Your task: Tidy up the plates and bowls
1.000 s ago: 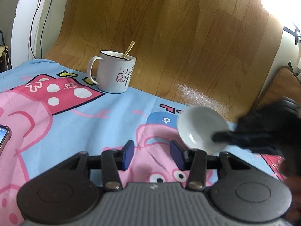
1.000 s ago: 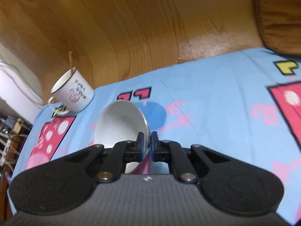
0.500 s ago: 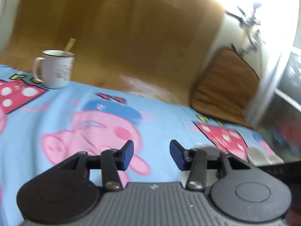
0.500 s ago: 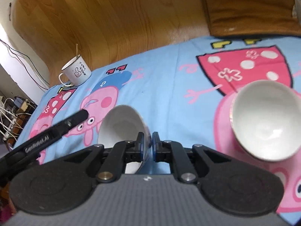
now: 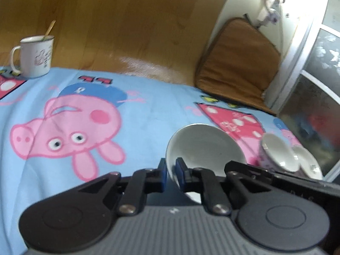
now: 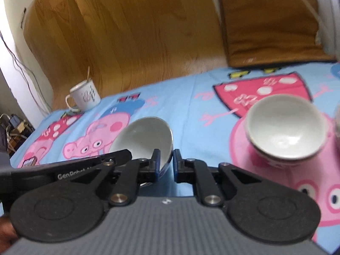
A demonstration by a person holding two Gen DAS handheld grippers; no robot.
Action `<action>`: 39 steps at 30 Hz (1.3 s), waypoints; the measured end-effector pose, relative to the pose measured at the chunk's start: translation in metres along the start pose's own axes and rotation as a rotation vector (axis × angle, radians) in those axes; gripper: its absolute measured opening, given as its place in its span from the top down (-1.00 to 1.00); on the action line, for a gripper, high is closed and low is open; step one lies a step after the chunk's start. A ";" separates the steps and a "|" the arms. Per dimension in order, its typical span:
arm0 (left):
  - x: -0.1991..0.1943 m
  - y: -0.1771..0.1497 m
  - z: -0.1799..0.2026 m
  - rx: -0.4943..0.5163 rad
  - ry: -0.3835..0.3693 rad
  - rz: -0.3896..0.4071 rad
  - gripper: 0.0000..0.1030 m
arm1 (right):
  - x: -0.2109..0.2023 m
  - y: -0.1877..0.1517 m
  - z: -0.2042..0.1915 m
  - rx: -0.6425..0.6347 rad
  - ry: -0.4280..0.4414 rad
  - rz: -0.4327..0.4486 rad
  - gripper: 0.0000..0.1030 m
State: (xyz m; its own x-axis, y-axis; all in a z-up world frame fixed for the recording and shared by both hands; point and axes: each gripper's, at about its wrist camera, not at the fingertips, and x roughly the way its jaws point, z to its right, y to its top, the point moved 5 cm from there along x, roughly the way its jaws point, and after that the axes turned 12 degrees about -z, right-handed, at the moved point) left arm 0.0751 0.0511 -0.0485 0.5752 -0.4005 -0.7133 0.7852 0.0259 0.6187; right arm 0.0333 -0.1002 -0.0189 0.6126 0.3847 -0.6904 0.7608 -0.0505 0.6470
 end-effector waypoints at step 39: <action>0.045 0.052 0.109 0.115 -0.179 -0.155 0.07 | -0.084 0.057 0.147 0.181 -0.011 0.025 0.19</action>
State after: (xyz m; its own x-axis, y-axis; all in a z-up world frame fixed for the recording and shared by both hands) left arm 0.1170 -0.0648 -0.0120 0.3918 -0.5477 -0.7393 0.8238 -0.1490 0.5469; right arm 0.0567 -0.2715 0.0287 0.6334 0.3714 -0.6788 0.7708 -0.2258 0.5957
